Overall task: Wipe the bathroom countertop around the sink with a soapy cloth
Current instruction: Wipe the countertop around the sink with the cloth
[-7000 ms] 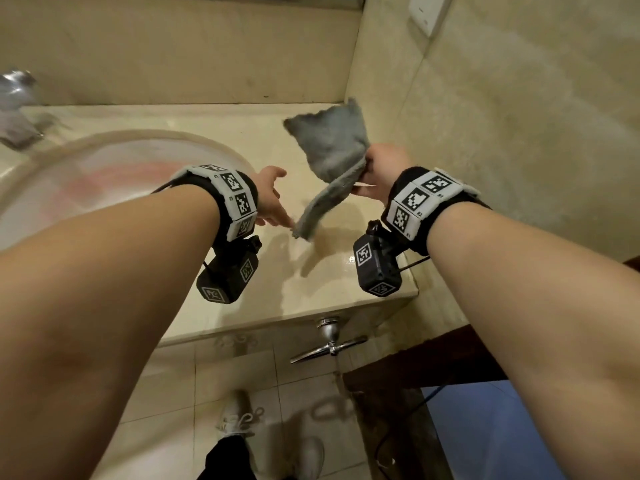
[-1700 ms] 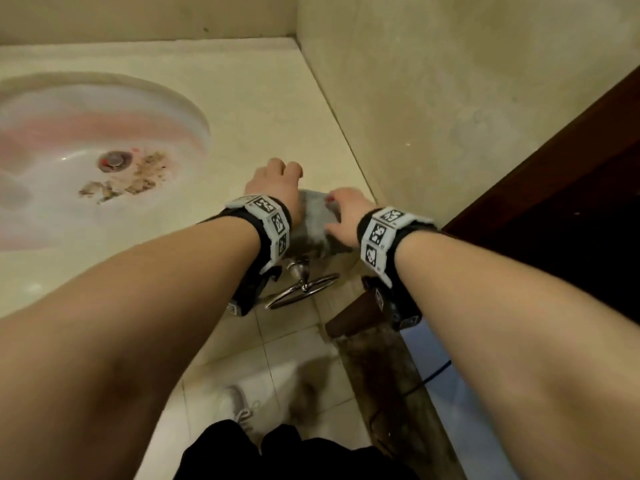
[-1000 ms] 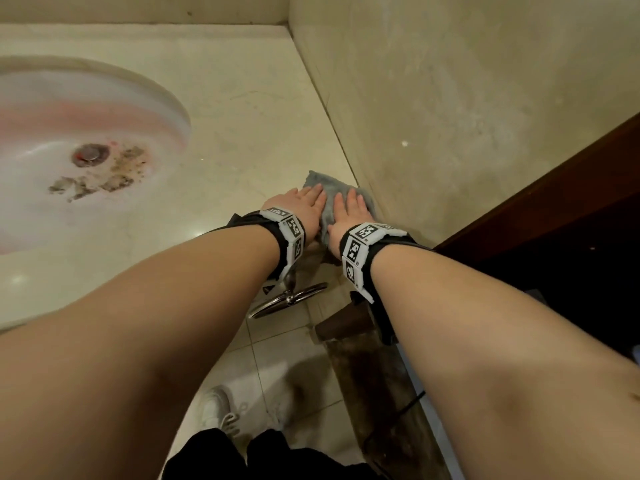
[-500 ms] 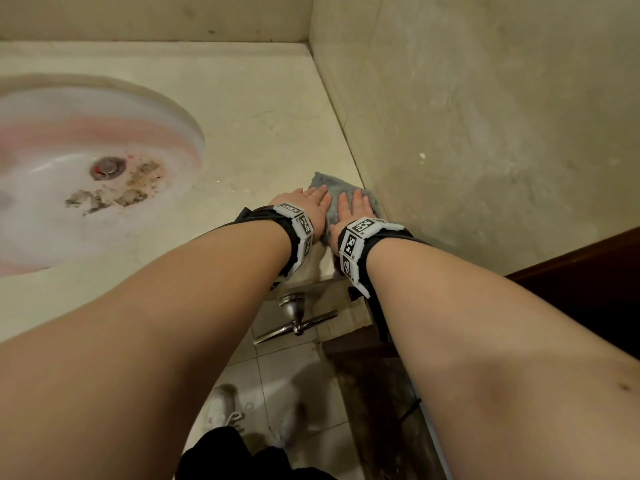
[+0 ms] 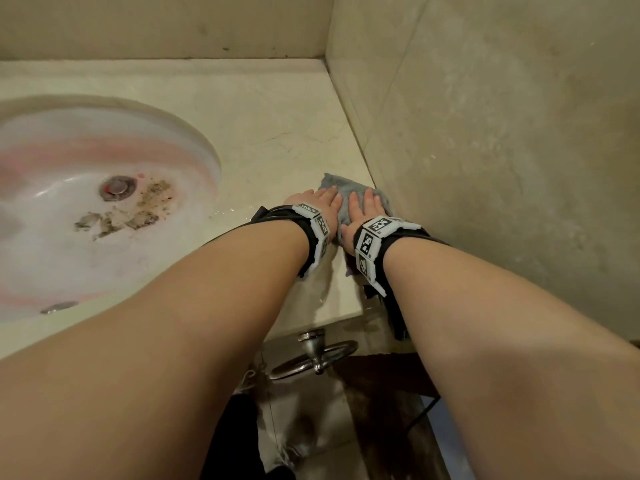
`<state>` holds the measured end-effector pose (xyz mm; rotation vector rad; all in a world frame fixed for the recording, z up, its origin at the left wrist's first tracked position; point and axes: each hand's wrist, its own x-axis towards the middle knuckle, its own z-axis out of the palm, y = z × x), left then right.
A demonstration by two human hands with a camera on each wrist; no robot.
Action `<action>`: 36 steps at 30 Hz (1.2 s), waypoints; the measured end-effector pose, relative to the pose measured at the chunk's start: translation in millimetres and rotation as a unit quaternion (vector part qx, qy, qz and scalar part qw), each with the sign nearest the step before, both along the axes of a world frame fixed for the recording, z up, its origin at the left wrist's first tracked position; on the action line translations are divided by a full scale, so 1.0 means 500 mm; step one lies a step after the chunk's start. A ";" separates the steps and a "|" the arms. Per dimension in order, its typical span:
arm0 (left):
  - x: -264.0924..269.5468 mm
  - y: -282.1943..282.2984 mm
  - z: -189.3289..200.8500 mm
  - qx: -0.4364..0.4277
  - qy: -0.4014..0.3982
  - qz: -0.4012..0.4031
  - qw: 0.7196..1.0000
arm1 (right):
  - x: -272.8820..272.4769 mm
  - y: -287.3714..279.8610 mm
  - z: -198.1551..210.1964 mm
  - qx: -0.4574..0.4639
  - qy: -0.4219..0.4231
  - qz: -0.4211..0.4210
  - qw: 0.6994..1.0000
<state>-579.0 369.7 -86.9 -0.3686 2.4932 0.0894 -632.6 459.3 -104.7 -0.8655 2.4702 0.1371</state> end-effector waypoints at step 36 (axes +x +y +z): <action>0.191 -0.087 0.024 -0.043 0.049 0.097 0.993 | 0.093 -0.130 -0.029 0.052 0.051 0.256 0.964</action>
